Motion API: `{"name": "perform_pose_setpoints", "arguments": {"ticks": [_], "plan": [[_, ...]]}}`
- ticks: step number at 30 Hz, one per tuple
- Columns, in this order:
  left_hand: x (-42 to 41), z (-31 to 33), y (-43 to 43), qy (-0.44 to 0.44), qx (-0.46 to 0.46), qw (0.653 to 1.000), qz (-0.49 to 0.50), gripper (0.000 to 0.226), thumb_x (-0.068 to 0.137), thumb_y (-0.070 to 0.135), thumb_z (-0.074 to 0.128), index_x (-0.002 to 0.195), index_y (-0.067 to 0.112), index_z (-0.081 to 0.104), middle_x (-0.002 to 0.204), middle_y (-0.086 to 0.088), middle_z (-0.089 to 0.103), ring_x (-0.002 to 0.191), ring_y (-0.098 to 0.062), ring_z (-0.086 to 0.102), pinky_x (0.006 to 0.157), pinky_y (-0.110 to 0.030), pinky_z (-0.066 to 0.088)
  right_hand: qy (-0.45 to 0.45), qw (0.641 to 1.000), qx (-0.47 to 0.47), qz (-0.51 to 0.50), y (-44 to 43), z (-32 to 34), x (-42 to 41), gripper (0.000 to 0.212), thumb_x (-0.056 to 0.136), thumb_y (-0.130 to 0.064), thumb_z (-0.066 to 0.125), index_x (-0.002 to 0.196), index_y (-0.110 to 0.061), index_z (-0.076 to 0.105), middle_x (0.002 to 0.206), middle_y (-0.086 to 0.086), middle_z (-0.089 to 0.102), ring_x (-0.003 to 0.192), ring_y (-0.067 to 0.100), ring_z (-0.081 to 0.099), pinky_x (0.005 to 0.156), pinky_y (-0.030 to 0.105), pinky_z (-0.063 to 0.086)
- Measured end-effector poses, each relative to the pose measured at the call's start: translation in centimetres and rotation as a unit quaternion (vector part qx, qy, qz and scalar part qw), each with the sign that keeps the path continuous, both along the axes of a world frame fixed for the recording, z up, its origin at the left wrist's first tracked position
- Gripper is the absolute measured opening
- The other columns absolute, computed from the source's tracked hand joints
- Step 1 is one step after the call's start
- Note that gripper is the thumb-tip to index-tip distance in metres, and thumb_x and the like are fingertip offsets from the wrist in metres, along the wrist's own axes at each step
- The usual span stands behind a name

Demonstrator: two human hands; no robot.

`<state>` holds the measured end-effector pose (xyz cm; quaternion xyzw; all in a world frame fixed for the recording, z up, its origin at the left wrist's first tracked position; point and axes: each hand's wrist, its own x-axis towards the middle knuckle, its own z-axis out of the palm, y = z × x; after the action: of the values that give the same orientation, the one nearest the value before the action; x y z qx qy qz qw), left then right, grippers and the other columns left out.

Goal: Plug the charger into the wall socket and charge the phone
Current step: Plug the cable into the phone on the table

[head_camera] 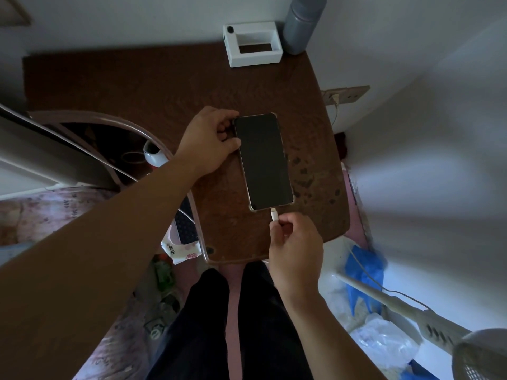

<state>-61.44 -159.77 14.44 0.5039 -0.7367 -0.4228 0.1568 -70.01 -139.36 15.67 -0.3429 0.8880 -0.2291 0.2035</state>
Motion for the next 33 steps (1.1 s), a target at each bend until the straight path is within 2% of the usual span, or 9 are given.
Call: {"name": "perform_pose_setpoints", "arguments": {"ticks": [3,7,12,17,26,30,33], "plan": [[-0.01,-0.01,0.02,-0.004,-0.002,1.000,-0.003,0.053,0.083,0.015,0.068,0.133,0.019,0.052,0.124,-0.004,0.051,0.103,-0.006,0.048,0.076,-0.006,0.041,0.006,1.000,-0.003,0.003,-0.01,-0.10,0.00,0.007,0.087,-0.020,0.065,0.092,-0.016,0.066,0.087,-0.001,0.065,0.067,0.007,0.057,0.053,0.009,0.036],[-0.02,-0.04,-0.02,-0.001,0.001,1.000,-0.004,0.052,0.083,0.014,0.068,0.133,0.018,0.052,0.124,-0.005,0.051,0.103,-0.007,0.048,0.077,-0.007,0.041,0.023,1.000,-0.002,0.015,-0.08,-0.17,-0.09,0.007,0.086,-0.019,0.066,0.092,-0.015,0.066,0.087,-0.001,0.065,0.069,0.010,0.060,0.054,0.016,0.042],[0.06,-0.01,-0.02,0.000,0.002,1.000,-0.003,0.052,0.083,0.014,0.068,0.132,0.018,0.053,0.123,-0.003,0.050,0.103,-0.006,0.048,0.077,-0.005,0.040,0.009,1.000,-0.016,-0.005,-0.28,-0.31,-0.29,0.006,0.087,-0.019,0.065,0.092,-0.015,0.066,0.088,-0.002,0.066,0.070,0.007,0.059,0.053,0.008,0.037],[0.04,-0.07,-0.03,0.001,0.000,1.000,-0.003,0.051,0.082,0.014,0.068,0.132,0.018,0.053,0.123,-0.004,0.051,0.102,-0.006,0.047,0.077,-0.004,0.040,0.023,0.999,-0.021,0.013,-0.36,-0.47,-0.25,0.006,0.086,-0.018,0.066,0.091,-0.015,0.065,0.087,-0.001,0.065,0.070,0.011,0.061,0.055,0.024,0.050],[0.00,-0.10,-0.06,-0.011,-0.007,1.000,-0.009,0.051,0.084,0.017,0.067,0.132,0.020,0.052,0.122,-0.003,0.050,0.104,-0.007,0.047,0.073,-0.006,0.039,0.033,0.999,-0.030,0.015,-0.50,-0.57,-0.30,0.005,0.084,-0.017,0.067,0.088,-0.016,0.063,0.084,-0.002,0.065,0.067,0.012,0.061,0.052,0.024,0.049],[0.00,-0.22,-0.13,-0.016,-0.008,1.000,-0.010,0.051,0.083,0.017,0.067,0.132,0.021,0.052,0.121,-0.001,0.050,0.104,-0.008,0.048,0.074,-0.007,0.040,0.032,0.999,-0.026,0.016,-0.55,-0.63,-0.38,0.006,0.084,-0.017,0.068,0.087,-0.016,0.063,0.084,-0.002,0.065,0.067,0.010,0.060,0.052,0.012,0.039],[-0.03,-0.33,-0.20,-0.014,-0.006,1.000,-0.010,0.052,0.082,0.017,0.067,0.132,0.021,0.052,0.121,-0.003,0.051,0.104,-0.010,0.049,0.076,-0.008,0.041,0.035,0.999,-0.029,0.019,-0.59,-0.55,-0.42,0.006,0.084,-0.016,0.068,0.087,-0.015,0.063,0.084,-0.002,0.066,0.065,0.007,0.057,0.052,0.007,0.034]]}}
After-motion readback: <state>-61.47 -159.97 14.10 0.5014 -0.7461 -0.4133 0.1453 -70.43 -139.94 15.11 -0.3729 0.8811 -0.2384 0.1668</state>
